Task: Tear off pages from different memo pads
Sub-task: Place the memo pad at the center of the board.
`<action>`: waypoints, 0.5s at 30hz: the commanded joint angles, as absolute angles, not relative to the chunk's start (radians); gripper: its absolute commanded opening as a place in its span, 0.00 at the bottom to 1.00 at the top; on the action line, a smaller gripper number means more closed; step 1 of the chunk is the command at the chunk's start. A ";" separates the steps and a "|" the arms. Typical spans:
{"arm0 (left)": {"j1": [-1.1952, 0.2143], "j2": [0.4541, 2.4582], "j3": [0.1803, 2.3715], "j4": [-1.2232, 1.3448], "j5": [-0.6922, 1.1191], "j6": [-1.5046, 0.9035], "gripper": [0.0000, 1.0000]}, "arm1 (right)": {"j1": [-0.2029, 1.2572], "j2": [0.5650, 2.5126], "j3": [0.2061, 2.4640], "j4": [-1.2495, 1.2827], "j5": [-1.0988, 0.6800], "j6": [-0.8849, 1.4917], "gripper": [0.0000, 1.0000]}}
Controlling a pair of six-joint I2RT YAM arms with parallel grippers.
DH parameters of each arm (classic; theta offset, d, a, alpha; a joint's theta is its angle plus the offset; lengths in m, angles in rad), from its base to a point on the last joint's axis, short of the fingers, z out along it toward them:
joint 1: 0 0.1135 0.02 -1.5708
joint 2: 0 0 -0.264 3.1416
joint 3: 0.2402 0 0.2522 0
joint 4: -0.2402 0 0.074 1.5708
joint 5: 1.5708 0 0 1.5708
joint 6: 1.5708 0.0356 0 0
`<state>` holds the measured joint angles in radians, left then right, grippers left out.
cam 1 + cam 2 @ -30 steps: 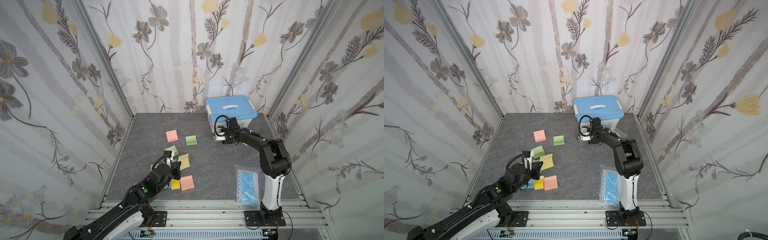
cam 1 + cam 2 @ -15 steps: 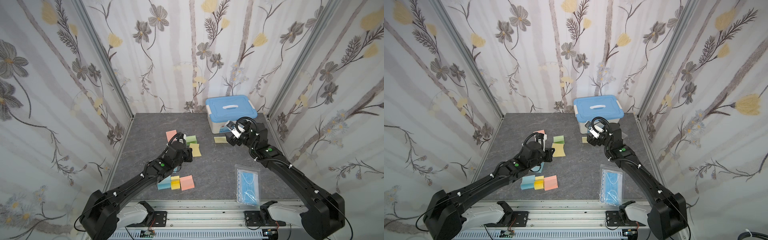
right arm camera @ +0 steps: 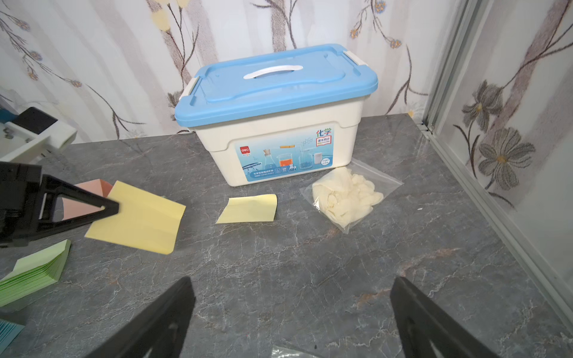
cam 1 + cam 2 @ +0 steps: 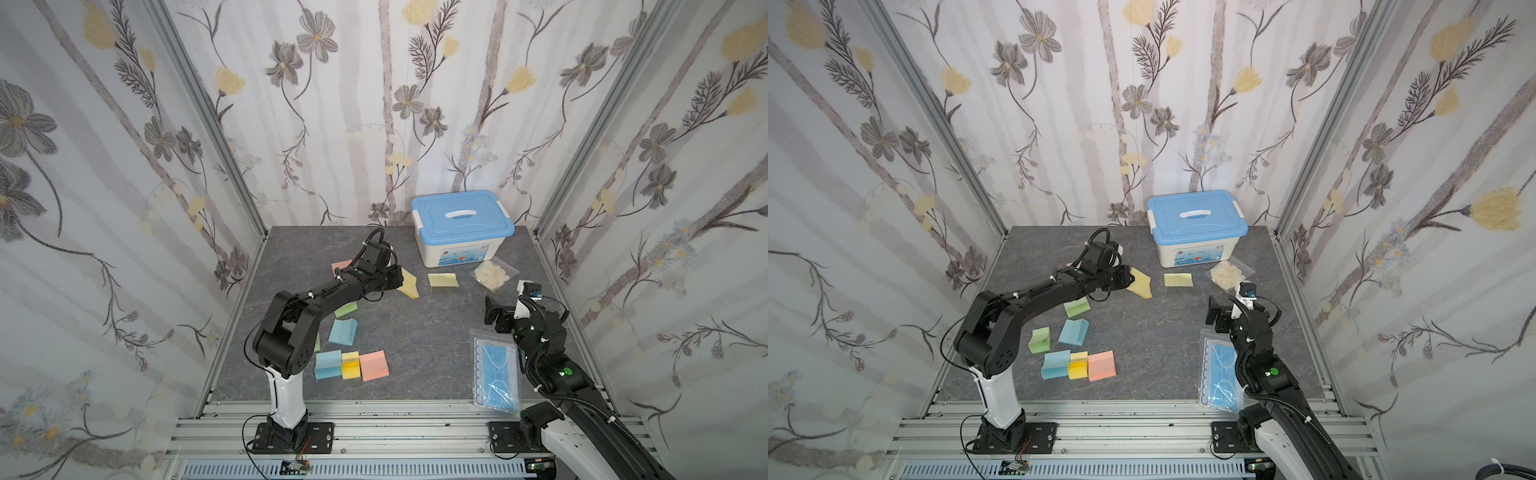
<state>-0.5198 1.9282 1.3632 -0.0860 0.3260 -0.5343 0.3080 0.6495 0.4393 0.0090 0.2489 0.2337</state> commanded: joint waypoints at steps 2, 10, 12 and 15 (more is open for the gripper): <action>-0.502 2.039 1.508 -0.111 0.467 -0.595 0.00 | 0.309 0.684 0.433 0.059 0.175 0.314 1.00; -0.473 2.224 1.741 -0.214 0.458 -0.608 0.00 | 0.324 0.737 0.459 0.067 0.101 0.303 1.00; -0.472 2.264 1.799 -0.257 0.435 -0.595 0.00 | 0.326 0.723 0.457 0.062 0.115 0.298 1.00; -0.472 2.296 1.847 -0.283 0.414 -0.587 0.00 | 0.327 0.705 0.450 0.061 0.130 0.293 1.00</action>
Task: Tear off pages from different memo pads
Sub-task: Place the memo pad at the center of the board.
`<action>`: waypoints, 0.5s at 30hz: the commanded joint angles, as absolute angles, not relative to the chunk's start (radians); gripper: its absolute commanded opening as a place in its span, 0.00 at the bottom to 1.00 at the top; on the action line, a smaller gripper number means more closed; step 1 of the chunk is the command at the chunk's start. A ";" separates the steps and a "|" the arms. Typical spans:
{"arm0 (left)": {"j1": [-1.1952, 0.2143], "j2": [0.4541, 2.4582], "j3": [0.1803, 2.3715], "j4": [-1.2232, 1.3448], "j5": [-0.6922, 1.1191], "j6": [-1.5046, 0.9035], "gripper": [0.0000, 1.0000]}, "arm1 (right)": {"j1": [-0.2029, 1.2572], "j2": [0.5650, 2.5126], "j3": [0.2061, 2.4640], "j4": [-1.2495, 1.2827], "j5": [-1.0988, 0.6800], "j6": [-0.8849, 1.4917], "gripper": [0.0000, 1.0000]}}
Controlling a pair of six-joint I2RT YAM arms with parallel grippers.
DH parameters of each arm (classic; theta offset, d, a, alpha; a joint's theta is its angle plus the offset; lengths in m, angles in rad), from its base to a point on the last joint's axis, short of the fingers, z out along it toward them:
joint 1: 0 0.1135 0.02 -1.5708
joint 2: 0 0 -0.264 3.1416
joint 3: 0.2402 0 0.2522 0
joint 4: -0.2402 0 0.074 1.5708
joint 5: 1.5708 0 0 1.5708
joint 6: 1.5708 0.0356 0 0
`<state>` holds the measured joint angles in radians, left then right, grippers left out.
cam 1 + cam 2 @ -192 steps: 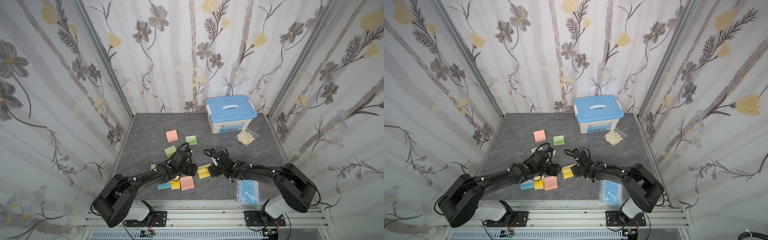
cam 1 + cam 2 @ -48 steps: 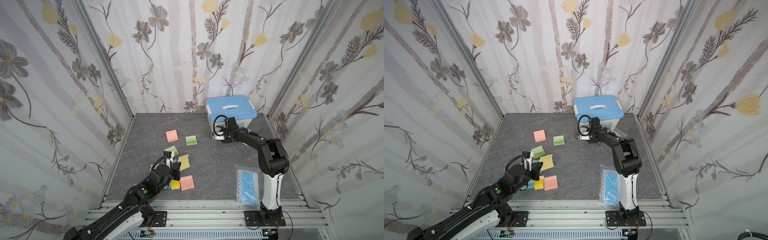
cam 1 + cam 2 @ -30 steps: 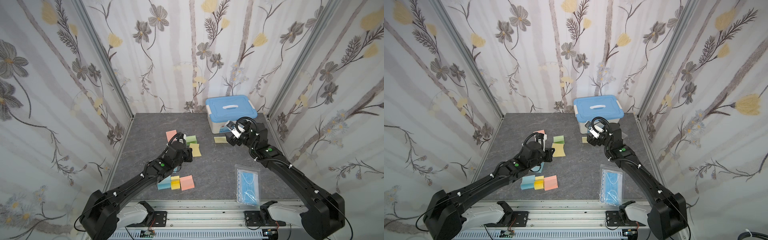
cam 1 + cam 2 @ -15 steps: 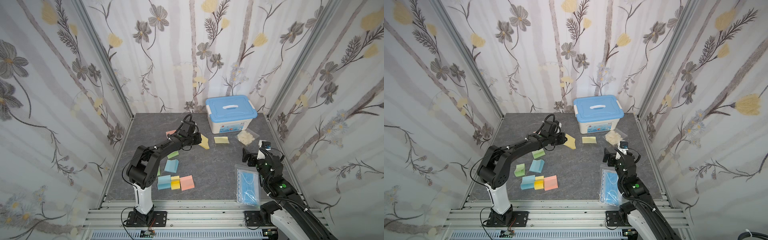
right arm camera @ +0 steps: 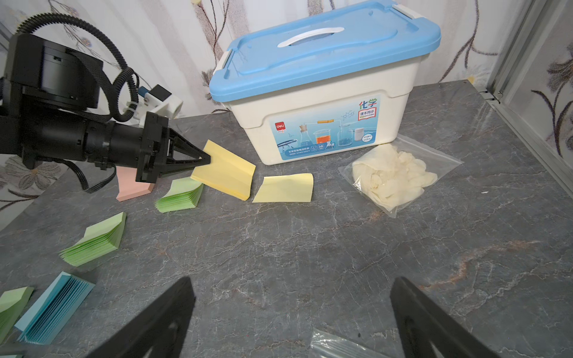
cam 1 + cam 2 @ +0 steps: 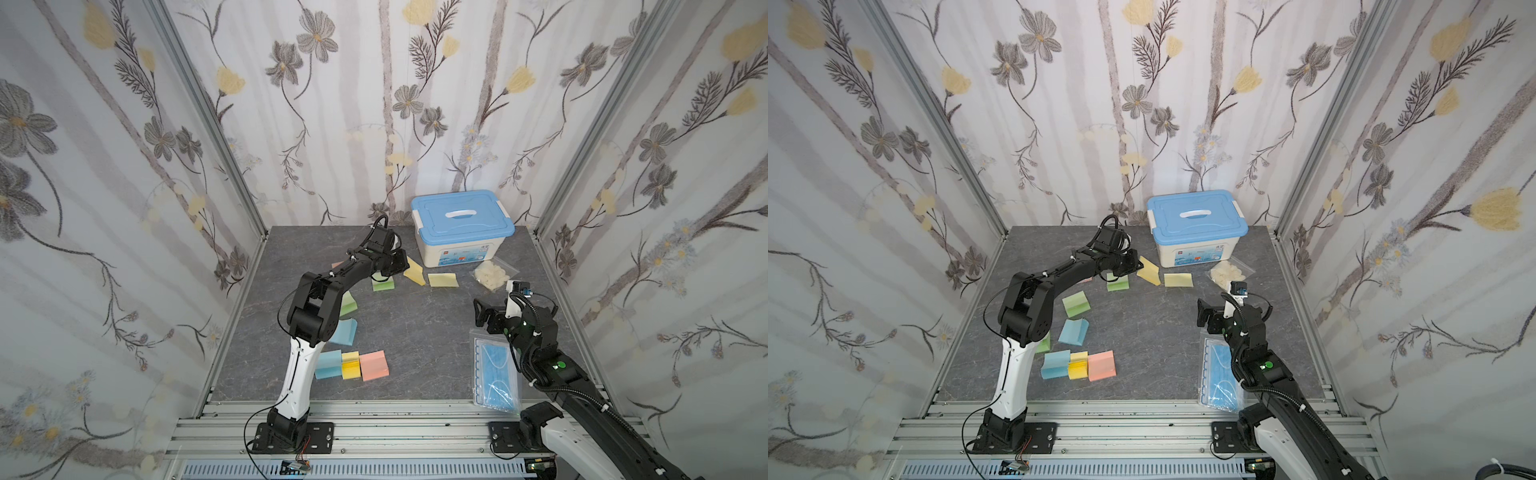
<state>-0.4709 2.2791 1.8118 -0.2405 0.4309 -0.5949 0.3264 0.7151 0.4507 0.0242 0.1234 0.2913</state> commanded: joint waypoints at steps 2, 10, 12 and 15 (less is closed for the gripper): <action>-0.472 2.315 1.872 -0.294 0.415 -0.589 0.00 | 0.330 0.703 0.450 0.060 0.129 0.287 1.00; -0.474 2.356 2.002 -0.483 0.267 -0.517 0.39 | 0.346 0.724 0.456 0.061 0.129 0.275 1.00; -0.473 2.347 2.028 -0.531 0.221 -0.471 0.49 | 0.353 0.729 0.457 0.060 0.131 0.268 1.00; -0.473 2.309 2.033 -0.582 0.154 -0.409 0.60 | 0.366 0.741 0.460 0.057 0.142 0.262 1.00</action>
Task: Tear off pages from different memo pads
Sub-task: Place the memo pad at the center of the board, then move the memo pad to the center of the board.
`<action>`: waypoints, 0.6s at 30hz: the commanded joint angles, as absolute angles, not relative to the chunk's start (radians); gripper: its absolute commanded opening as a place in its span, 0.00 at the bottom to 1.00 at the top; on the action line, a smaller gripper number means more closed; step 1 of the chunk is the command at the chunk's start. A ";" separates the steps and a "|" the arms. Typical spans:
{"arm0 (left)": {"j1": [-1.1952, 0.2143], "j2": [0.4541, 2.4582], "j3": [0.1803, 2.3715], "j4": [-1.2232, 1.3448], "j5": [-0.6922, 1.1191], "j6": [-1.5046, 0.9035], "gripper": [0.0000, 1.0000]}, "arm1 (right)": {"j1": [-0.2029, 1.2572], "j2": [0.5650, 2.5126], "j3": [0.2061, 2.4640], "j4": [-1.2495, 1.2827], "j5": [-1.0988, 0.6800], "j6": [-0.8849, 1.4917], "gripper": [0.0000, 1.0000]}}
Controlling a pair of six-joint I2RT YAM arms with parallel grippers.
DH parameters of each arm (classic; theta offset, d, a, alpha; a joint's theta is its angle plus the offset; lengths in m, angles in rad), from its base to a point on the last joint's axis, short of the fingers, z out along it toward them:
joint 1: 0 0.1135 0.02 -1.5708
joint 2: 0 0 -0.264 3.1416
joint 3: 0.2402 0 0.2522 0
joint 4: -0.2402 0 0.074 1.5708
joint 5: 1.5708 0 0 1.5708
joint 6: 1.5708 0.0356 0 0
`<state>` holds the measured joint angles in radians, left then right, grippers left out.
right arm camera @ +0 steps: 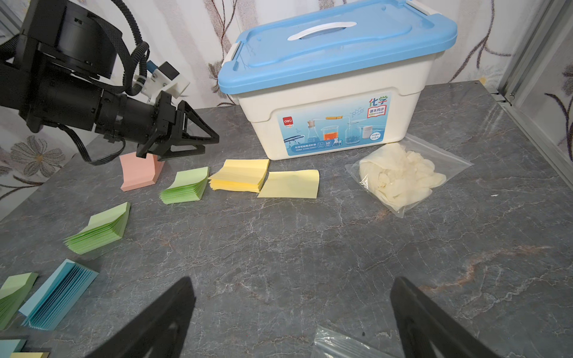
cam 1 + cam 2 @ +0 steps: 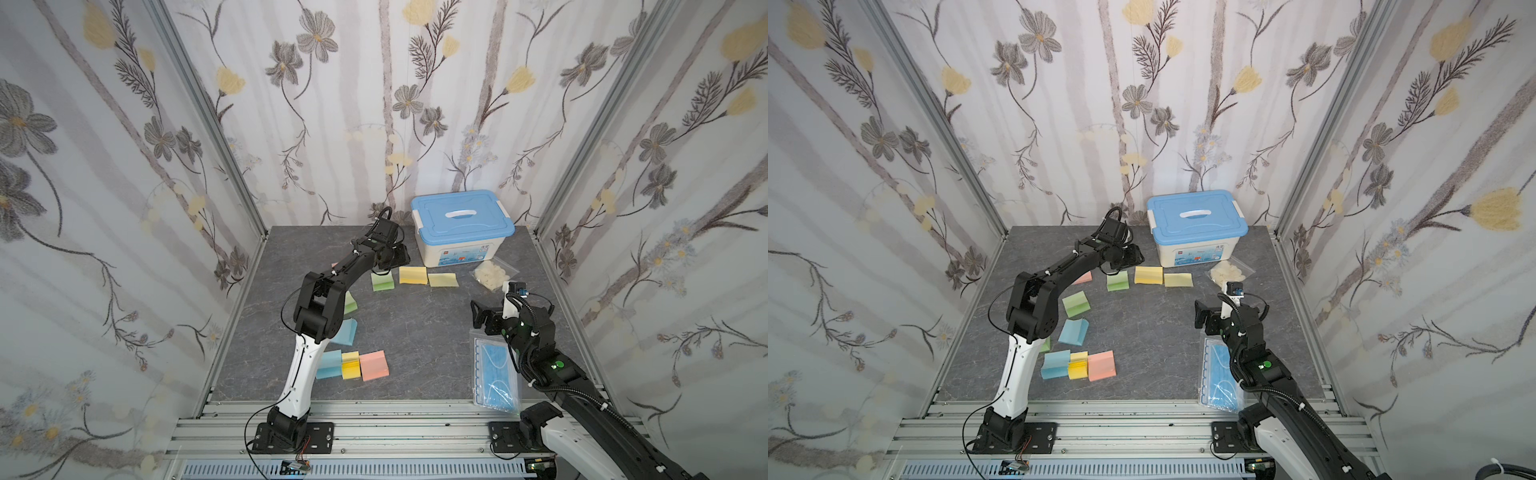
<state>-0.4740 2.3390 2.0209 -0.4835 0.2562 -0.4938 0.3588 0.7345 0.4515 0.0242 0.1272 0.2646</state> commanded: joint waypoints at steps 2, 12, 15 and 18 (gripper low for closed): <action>-0.472 2.284 2.017 -0.605 0.108 -0.375 0.61 | 0.375 0.753 0.468 0.051 0.148 0.256 1.00; -0.430 2.342 2.008 -0.571 0.042 -0.257 0.60 | 0.417 0.784 0.490 0.024 0.167 0.231 1.00; -0.428 2.377 2.033 -0.556 0.016 -0.220 0.60 | 0.423 0.784 0.491 0.021 0.167 0.229 1.00; -0.428 2.400 2.040 -0.534 0.022 -0.198 0.60 | 0.426 0.787 0.493 0.018 0.167 0.225 1.00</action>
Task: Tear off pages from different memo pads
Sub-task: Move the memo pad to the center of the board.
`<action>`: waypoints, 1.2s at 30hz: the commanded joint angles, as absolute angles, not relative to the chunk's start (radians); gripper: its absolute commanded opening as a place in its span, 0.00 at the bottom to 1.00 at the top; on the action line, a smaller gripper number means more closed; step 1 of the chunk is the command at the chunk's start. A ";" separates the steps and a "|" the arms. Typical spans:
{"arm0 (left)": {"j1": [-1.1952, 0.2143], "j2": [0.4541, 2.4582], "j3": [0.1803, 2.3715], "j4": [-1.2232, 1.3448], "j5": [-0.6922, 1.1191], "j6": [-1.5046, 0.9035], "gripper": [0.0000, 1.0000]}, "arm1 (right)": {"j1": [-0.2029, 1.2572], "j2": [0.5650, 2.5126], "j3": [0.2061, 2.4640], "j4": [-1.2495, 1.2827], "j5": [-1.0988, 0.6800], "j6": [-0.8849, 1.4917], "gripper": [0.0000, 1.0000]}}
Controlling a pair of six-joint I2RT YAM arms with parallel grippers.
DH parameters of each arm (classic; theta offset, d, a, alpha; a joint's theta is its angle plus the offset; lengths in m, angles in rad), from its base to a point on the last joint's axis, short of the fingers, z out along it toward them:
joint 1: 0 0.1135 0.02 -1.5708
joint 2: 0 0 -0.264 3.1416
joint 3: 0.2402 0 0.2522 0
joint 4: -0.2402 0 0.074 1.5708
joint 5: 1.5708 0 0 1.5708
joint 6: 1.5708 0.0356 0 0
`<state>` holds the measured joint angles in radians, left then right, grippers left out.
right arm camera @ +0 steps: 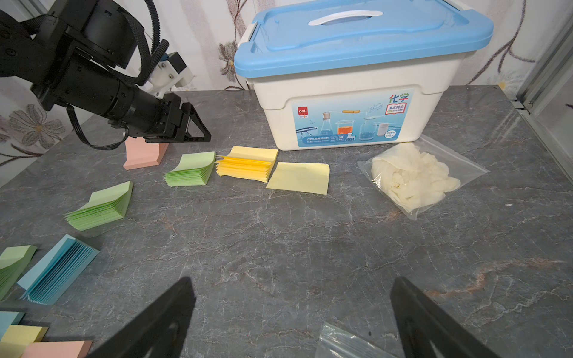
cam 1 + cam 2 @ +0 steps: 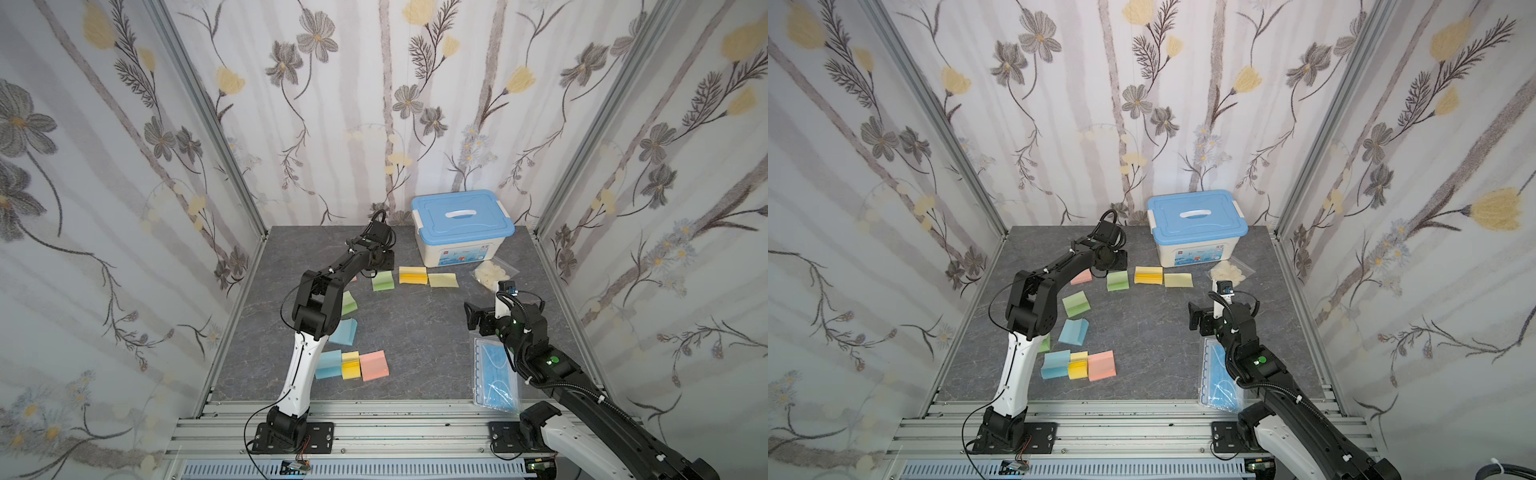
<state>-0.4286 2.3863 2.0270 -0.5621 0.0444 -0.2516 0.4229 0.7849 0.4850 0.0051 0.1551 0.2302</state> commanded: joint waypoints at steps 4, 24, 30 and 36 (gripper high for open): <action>-0.428 2.414 2.028 -0.537 0.054 -0.192 0.60 | 0.432 0.790 0.496 0.014 0.163 0.225 1.00; -0.506 2.096 1.296 -0.152 0.023 -0.290 0.43 | 0.465 0.821 0.515 -0.009 0.144 0.240 1.00; -0.568 1.991 1.075 -0.026 0.013 -0.316 0.42 | 0.478 0.805 0.524 -0.080 0.145 0.273 1.00; -0.661 1.938 0.949 0.061 0.065 -0.314 0.41 | 0.487 0.775 0.524 -0.233 0.149 0.334 1.00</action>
